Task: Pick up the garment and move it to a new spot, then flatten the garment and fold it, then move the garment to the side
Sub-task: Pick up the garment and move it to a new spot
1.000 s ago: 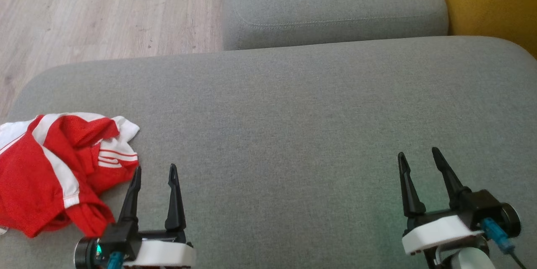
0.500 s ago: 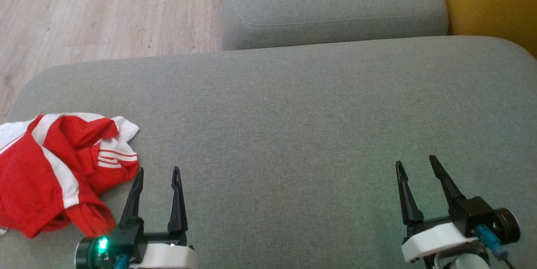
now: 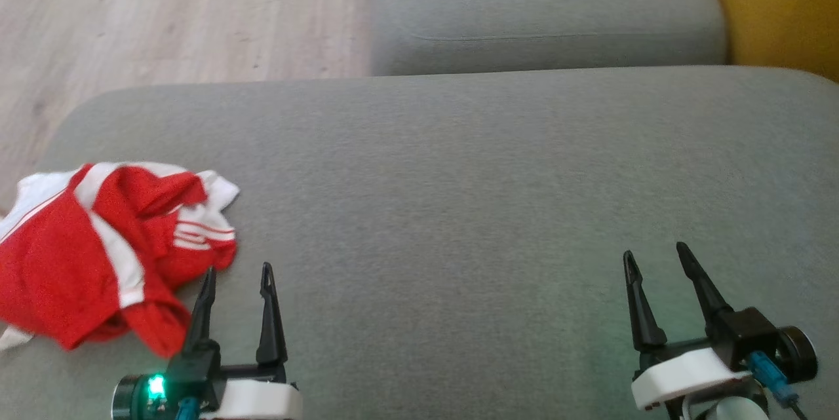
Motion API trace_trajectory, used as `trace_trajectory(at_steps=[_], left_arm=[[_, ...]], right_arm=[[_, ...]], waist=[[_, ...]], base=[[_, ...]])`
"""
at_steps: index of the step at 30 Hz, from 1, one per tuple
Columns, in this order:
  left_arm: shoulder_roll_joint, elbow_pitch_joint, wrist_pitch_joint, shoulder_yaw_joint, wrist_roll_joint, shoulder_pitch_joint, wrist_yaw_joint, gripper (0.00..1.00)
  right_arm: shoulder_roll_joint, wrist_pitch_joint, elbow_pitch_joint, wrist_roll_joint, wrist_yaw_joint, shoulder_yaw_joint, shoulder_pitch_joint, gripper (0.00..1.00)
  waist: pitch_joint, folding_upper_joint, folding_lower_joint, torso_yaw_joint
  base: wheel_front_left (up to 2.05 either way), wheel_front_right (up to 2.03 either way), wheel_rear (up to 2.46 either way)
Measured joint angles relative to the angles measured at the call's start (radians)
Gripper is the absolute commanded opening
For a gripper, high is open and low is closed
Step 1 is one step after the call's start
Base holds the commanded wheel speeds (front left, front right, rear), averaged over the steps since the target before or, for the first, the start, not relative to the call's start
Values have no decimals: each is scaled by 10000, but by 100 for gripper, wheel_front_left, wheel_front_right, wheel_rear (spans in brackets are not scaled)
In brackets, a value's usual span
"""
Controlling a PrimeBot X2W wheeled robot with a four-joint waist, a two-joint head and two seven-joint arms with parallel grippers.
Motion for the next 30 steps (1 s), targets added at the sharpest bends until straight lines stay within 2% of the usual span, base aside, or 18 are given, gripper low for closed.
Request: trace_trajectory(at_steps=[8,22,26,30], left_arm=[[4,8,0,201,-25,-17,265,100],[15,54,0,552,-35,-16,370,100],[13,19,0,600,-56,-16,476,100],[17,-148,0,715,-207,-123,497,100]], right_arm=[[0,-8,-104,15,0,-10,203,100],[0,-10,-128,33,0,-27,182,100],[2,-8,-178,27,0,-153,176,100],[4,-8,-274,-194,0,-215,109,100]], waist=[[58,0,0,1208],[285,0,0,3701],[400,0,0,4154],[745,0,0,4291]], base=[[0,0,0],[0,0,0],[0,0,0],[0,0,0]])
